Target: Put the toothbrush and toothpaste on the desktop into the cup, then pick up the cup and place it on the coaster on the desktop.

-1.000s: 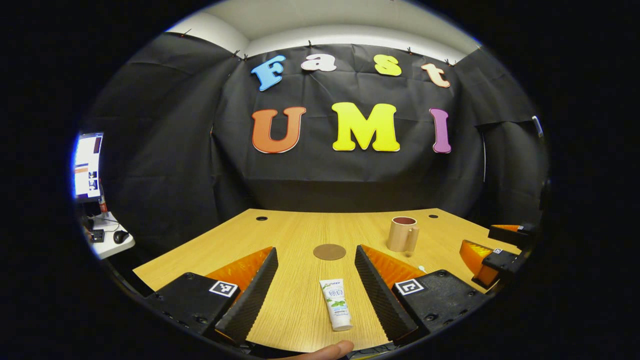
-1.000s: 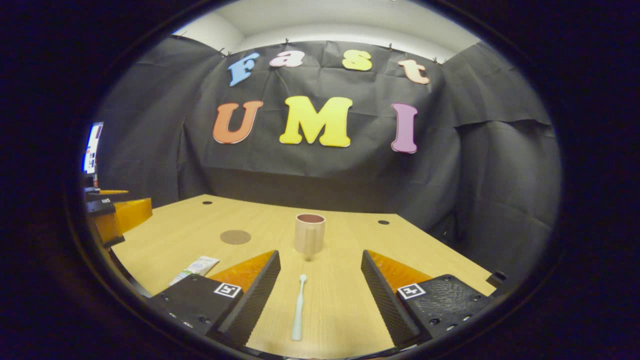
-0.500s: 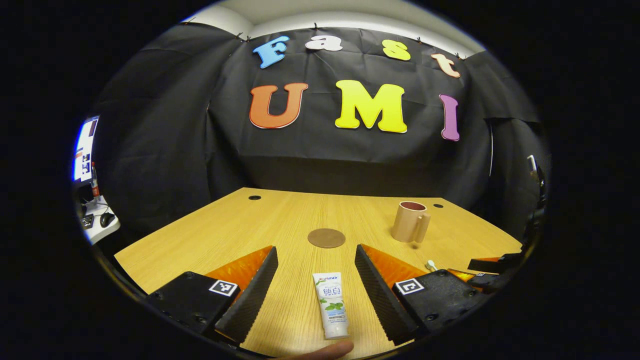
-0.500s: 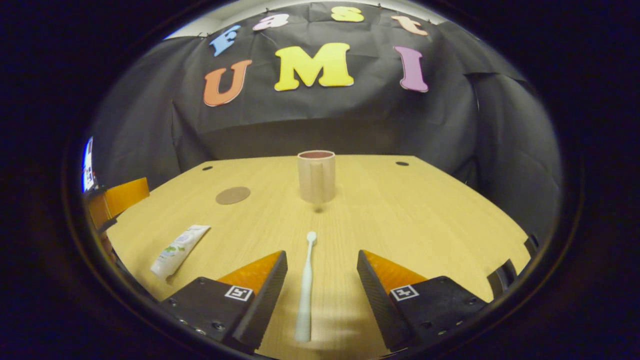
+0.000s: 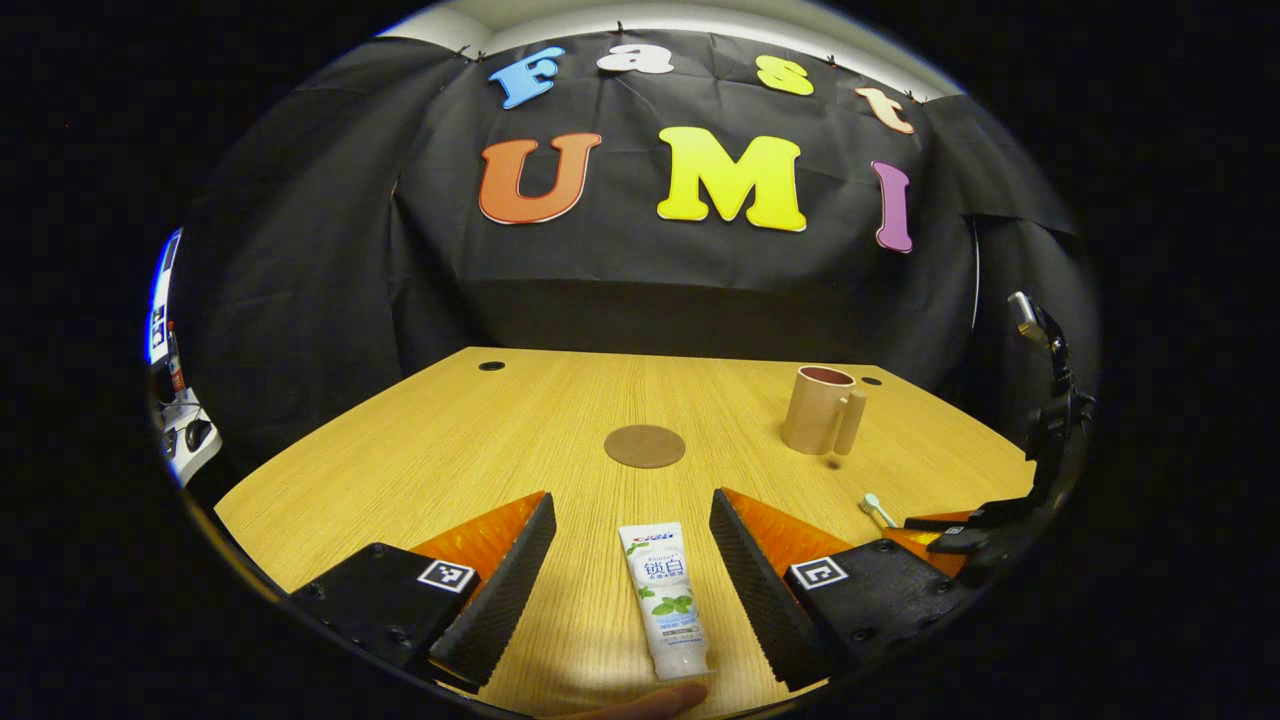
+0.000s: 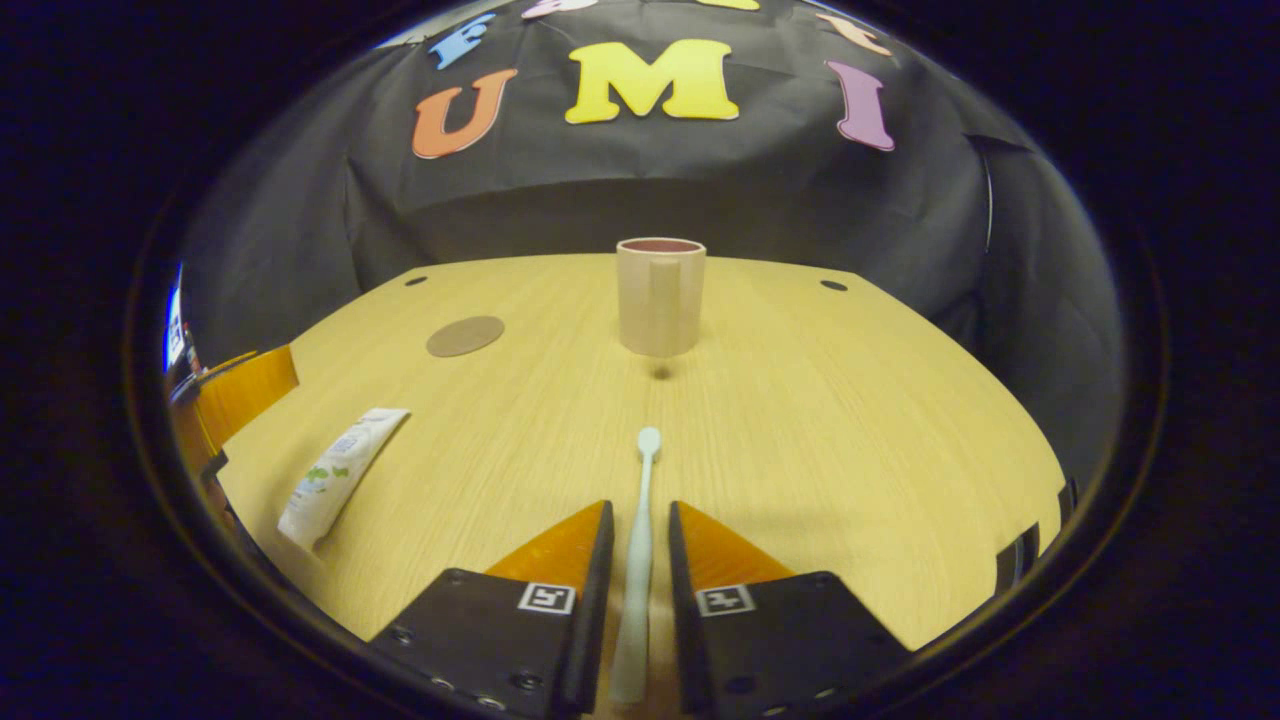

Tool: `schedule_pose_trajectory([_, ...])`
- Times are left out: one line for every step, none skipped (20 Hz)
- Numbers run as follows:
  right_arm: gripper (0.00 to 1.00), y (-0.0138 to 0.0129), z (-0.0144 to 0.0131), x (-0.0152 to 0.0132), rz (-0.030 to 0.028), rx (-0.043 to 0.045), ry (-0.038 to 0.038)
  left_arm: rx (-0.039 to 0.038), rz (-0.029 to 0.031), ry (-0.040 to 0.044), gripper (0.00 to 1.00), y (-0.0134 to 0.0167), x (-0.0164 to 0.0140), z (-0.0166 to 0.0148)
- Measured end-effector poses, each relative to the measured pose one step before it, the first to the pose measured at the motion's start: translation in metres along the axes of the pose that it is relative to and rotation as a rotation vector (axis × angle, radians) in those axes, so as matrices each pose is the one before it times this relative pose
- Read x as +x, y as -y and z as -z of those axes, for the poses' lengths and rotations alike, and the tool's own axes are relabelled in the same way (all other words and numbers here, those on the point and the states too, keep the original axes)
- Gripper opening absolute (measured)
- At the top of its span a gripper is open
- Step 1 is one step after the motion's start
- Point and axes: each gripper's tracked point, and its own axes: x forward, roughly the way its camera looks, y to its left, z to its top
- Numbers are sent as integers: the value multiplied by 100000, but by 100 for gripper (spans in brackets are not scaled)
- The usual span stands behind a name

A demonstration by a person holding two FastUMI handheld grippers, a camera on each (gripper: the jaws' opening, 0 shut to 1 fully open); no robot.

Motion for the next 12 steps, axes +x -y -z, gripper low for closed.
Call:
schedule_pose_trajectory([24, -55, -84, 146, 57, 283, -1889, 845, 97, -1169, 99, 0, 98, 257])
schedule_pose_trajectory([24, -23, -150, 106, 36, -288, -1702, 1111, -586, -1456, 99, -138, 223, 296])
schedule_pose_trajectory([24, -43, -36, 13, -190, -200, -863, 749, -322, -1691, 99, -124, 130, 211])
schedule_pose_trajectory([24, -93, -37, 0, -320, -441, -662, -328, -44, -1914, 99, 47, 121, 410])
schedule_pose_trajectory([22, 5, -60, 30, -236, -208, -296, -1540, 621, -2003, 99, 140, 214, 206])
schedule_pose_trajectory([22, -6, 16, 14, -249, -590, -349, -2297, 824, -2182, 99, 135, -6, 320])
schedule_pose_trajectory([20, -14, 116, 9, -259, -376, -239, -2004, 1043, -2196, 98, 312, 119, 345])
schedule_pose_trajectory([20, 31, -7, -15, -394, -246, -328, -1484, 416, -2588, 99, 224, 250, 440])
schedule_pose_trajectory([19, 38, 29, -12, -474, -426, -161, -76, -581, -1792, 99, -202, 7, 425])
schedule_pose_trajectory([19, 43, -21, 5, -334, 566, -548, 830, -789, -942, 99, -226, 57, 192])
schedule_pose_trajectory([19, 111, -220, -137, -11, -913, 514, 1017, -569, -540, 99, -91, 91, 54])
schedule_pose_trajectory([19, -67, -81, 82, 321, -284, 570, 928, 355, 101, 99, 71, -42, 8])
